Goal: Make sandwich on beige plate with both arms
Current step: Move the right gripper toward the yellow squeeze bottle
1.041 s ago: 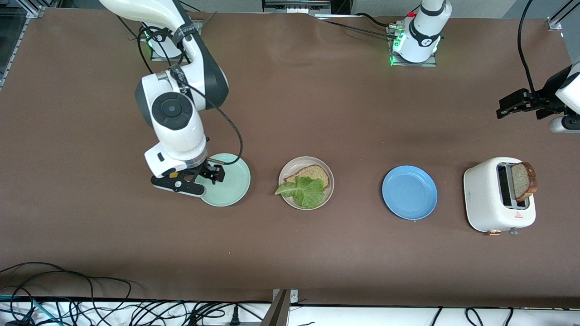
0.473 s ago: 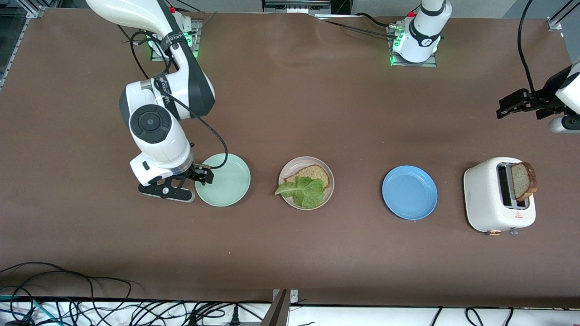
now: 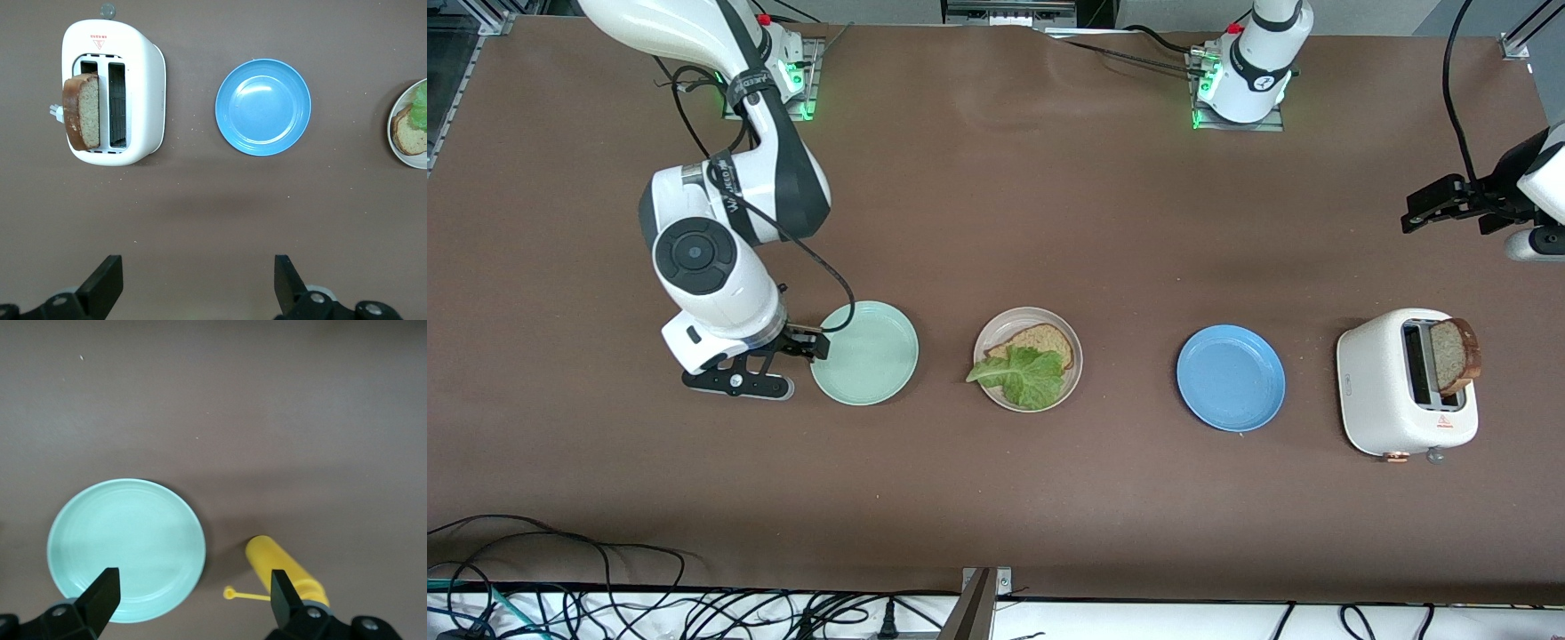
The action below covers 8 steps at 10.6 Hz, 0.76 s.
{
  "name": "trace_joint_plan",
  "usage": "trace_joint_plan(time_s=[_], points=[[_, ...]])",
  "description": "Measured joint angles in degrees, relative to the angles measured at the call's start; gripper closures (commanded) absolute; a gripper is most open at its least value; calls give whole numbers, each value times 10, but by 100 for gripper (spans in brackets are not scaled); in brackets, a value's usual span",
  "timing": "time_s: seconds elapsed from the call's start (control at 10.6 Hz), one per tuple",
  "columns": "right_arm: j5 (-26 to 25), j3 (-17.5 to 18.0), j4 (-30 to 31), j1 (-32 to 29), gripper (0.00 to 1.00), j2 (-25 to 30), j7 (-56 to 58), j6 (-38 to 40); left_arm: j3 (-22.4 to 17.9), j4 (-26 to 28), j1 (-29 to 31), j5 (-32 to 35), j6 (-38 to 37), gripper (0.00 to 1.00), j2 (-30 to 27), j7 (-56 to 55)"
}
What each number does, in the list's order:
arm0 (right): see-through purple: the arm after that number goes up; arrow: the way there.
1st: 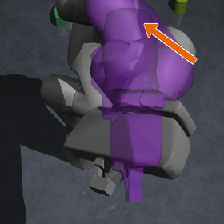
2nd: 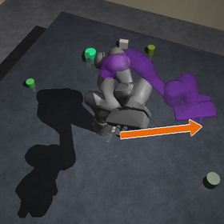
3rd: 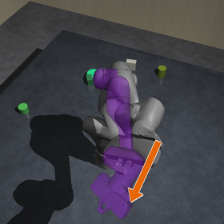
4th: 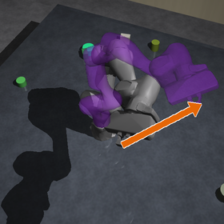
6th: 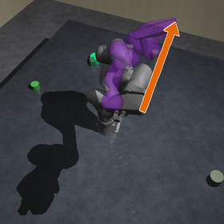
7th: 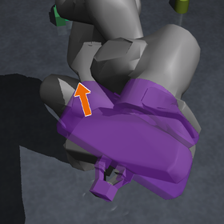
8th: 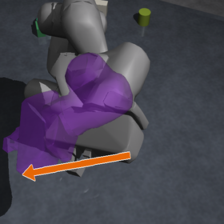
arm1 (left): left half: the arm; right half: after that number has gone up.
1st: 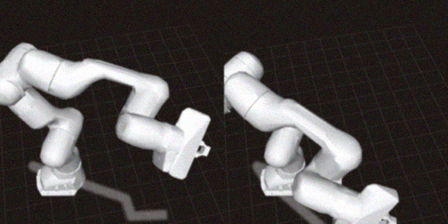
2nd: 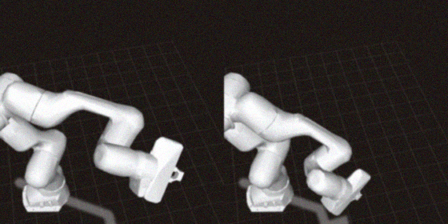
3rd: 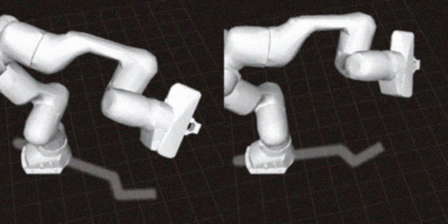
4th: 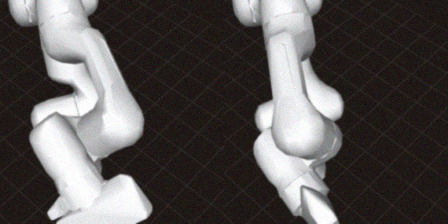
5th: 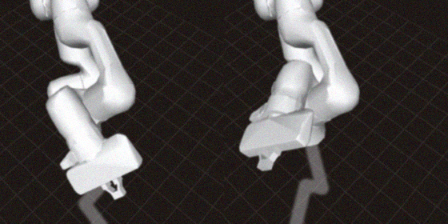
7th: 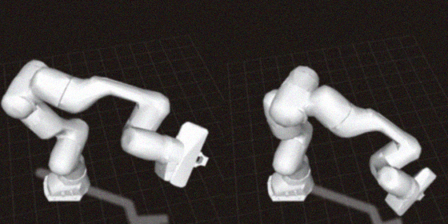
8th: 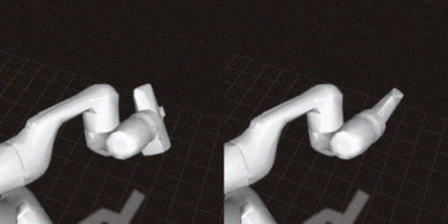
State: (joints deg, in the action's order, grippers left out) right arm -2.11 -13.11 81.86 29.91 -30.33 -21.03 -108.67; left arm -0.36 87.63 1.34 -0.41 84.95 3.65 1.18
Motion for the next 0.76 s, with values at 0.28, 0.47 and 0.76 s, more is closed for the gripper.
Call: trace_joint_plan(time_s=[0.28, 0.47, 0.76], points=[[28, -15, -2, -24, 0, 12, 80, 55, 0, 0, 0, 0, 0, 0, 0, 0], [33, -29, -3, -26, 0, 41, 140, 120, 0, 0, 0, 0, 0, 0, 0, 0], [37, -62, 20, -27, 0, 77, 257, 164, 0, 0, 0, 0, 0, 0, 0, 0]])
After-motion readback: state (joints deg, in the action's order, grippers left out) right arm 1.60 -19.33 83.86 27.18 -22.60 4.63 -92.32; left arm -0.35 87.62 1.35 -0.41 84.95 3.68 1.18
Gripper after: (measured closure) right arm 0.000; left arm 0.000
